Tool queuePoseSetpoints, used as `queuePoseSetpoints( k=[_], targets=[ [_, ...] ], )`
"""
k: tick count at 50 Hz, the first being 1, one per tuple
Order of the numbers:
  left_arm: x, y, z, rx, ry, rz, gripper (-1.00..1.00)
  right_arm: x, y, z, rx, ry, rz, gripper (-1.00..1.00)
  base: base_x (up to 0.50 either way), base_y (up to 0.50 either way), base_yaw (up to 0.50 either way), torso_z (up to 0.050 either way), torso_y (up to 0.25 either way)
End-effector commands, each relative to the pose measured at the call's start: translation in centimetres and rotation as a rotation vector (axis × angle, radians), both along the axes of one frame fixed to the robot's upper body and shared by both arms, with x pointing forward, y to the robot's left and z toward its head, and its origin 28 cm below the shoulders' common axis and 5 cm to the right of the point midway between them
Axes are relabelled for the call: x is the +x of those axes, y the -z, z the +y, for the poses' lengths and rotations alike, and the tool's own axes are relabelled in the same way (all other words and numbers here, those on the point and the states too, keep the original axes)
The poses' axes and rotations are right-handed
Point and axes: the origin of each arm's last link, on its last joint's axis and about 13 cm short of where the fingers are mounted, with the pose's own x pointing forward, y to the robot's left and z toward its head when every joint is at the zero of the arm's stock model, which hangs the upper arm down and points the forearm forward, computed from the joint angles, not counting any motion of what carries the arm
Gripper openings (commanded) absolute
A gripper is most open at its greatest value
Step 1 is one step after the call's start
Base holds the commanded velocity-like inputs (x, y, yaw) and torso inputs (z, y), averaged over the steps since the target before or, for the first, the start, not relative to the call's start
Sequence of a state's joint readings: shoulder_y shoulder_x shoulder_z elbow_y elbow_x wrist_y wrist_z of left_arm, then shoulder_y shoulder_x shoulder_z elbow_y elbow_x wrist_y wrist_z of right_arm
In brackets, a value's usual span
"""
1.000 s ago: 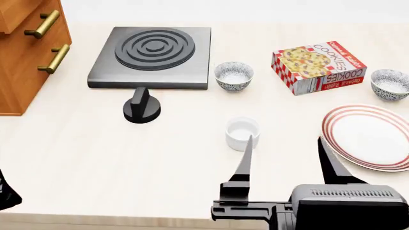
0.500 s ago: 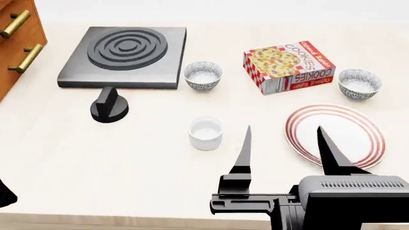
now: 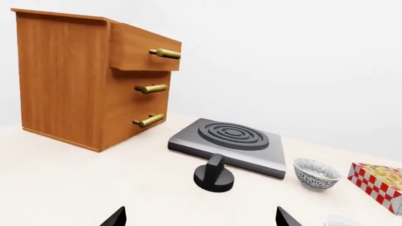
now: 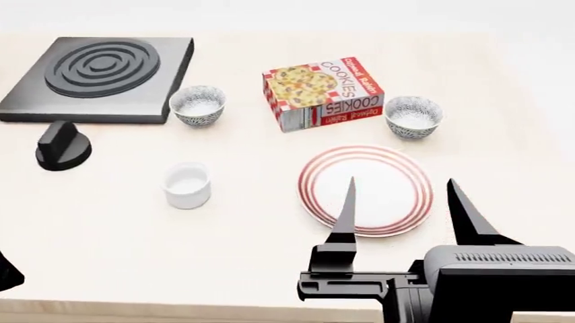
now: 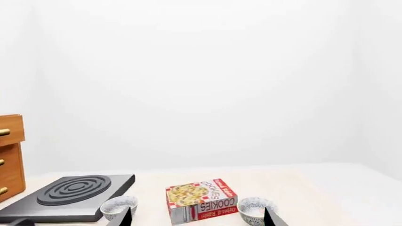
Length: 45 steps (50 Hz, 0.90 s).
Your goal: Pick the akita bowl next to the plate and place it on the plate.
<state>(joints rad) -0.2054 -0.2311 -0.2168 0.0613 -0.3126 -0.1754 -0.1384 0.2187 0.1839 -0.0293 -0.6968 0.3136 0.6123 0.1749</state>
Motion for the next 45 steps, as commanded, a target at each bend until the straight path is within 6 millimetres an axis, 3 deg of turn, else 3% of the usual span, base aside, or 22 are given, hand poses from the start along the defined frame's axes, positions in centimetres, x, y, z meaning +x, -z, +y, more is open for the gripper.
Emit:
queuePoseSetpoints(
  k=[1,25,35,45],
  targets=[
    [-0.11,0.15,0.06,-0.016,0.0,-0.011,1.0,-0.06,-0.07,-0.22,0.012,0.004,-0.009,1.0,0.0,-0.5,0.0,0.0,0.0],
    [-0.18,0.05,-0.01,-0.016,0.001,-0.012,1.0,-0.06,-0.07,-0.22,0.009,0.004,-0.008,1.0,0.0,-0.5,0.0,0.0,0.0],
    [-0.17,0.06,-0.02,-0.017,0.003,-0.012,1.0,-0.14,0.01,-0.03,-0.023,-0.024,-0.008,1.0,0.03,0.0,0.0,0.0,0.0],
    [-0.15,0.27,-0.03,-0.013,0.003,-0.013,1.0,-0.16,0.11,-0.01,-0.023,-0.035,-0.005,1.0,0.47,0.0,0.0,0.0,0.0]
  ],
)
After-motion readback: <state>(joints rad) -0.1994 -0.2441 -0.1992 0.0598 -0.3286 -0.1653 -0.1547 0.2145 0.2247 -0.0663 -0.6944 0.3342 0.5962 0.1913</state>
